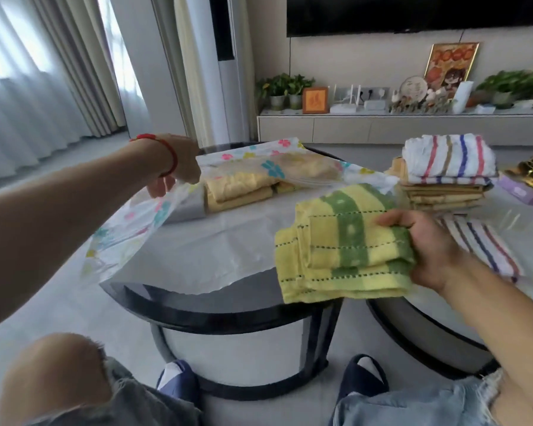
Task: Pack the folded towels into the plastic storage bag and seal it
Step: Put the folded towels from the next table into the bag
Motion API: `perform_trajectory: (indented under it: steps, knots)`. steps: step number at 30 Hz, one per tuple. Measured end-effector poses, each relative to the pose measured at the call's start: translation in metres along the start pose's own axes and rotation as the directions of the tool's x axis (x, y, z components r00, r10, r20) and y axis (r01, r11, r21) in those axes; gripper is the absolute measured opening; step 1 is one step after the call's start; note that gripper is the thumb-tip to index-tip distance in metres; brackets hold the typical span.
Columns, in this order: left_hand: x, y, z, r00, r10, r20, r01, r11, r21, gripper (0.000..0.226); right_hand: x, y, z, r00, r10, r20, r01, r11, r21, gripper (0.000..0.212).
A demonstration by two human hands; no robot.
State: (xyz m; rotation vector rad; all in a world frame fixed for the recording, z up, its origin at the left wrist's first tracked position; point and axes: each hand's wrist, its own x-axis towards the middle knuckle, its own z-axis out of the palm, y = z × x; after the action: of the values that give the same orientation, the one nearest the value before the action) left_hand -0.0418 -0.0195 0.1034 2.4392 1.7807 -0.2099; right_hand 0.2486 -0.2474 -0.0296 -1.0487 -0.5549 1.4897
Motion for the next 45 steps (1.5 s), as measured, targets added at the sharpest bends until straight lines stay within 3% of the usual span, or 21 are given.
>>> perform_trajectory:
  steps: [3, 6, 12, 17, 19, 22, 24, 29, 31, 33, 36, 40, 45]
  knots:
    - [-0.006, -0.011, -0.011, 0.984, 0.047, -0.169, -0.047, 0.999, 0.007, 0.023, 0.051, 0.033, 0.068, 0.979, 0.069, 0.192, -0.09, 0.991, 0.099, 0.045]
    - [-0.003, -0.018, -0.02, 0.918, 0.135, -0.372, -0.11, 0.99, 0.087, 0.023, 0.111, 0.062, 0.127, 0.977, 0.068, 0.203, -0.114, 0.968, 0.224, 0.049]
    - [0.01, -0.027, -0.03, 0.907, 0.163, -0.389, -0.149, 0.987, 0.064, 0.021, 0.22, 0.087, 0.226, 0.992, -0.069, 0.101, -0.008, 0.787, 0.617, 0.049]
    - [0.024, -0.034, -0.035, 0.888, 0.224, -0.403, -0.208, 0.975, 0.082, 0.018, 0.284, 0.092, 0.307, 0.997, -0.062, -0.045, 0.076, 0.735, 0.674, 0.051]
    - [0.029, -0.037, -0.038, 0.881, 0.236, -0.41, -0.222, 0.971, 0.082, 0.017, 0.3, 0.1, 0.319, 0.999, -0.012, -0.05, 0.039, 0.811, 0.583, 0.042]
    - [0.034, -0.039, -0.038, 0.886, 0.236, -0.4, -0.232, 0.971, 0.06, 0.019, 0.307, 0.116, 0.317, 0.993, 0.089, -0.08, -0.072, 0.977, 0.201, 0.032]
    - [0.033, -0.041, -0.035, 0.885, 0.248, -0.393, -0.239, 0.968, 0.073, 0.02, 0.31, 0.12, 0.309, 0.984, 0.113, -0.141, -0.119, 0.992, -0.037, 0.038]
    - [0.025, -0.038, -0.027, 0.891, 0.262, -0.372, -0.256, 0.964, 0.065, 0.022, 0.317, 0.119, 0.308, 0.973, 0.035, -0.23, -0.01, 0.994, 0.107, 0.031]
    - [0.023, -0.036, -0.026, 0.889, 0.259, -0.379, -0.244, 0.966, 0.087, 0.022, 0.318, 0.116, 0.306, 0.987, 0.052, -0.151, -0.018, 0.975, 0.219, 0.032]
    - [0.02, -0.033, -0.024, 0.876, 0.261, -0.405, -0.234, 0.965, 0.117, 0.024, 0.306, 0.108, 0.298, 0.993, 0.116, -0.02, -0.112, 0.984, 0.14, 0.027]
    - [0.019, -0.025, -0.018, 0.858, 0.27, -0.436, -0.209, 0.961, 0.183, 0.029, 0.286, 0.092, 0.272, 0.987, 0.137, 0.088, -0.124, 0.983, -0.138, 0.026]
    - [0.017, 0.004, -0.004, 0.857, 0.296, -0.422, -0.209, 0.948, 0.241, 0.017, 0.225, 0.074, 0.197, 0.996, 0.039, 0.077, 0.017, 0.785, -0.619, 0.031]
    - [0.016, 0.066, 0.022, 0.774, 0.418, -0.475, -0.31, 0.905, 0.291, 0.022, 0.119, 0.04, 0.066, 0.996, -0.093, -0.006, 0.041, 0.494, -0.869, 0.019]
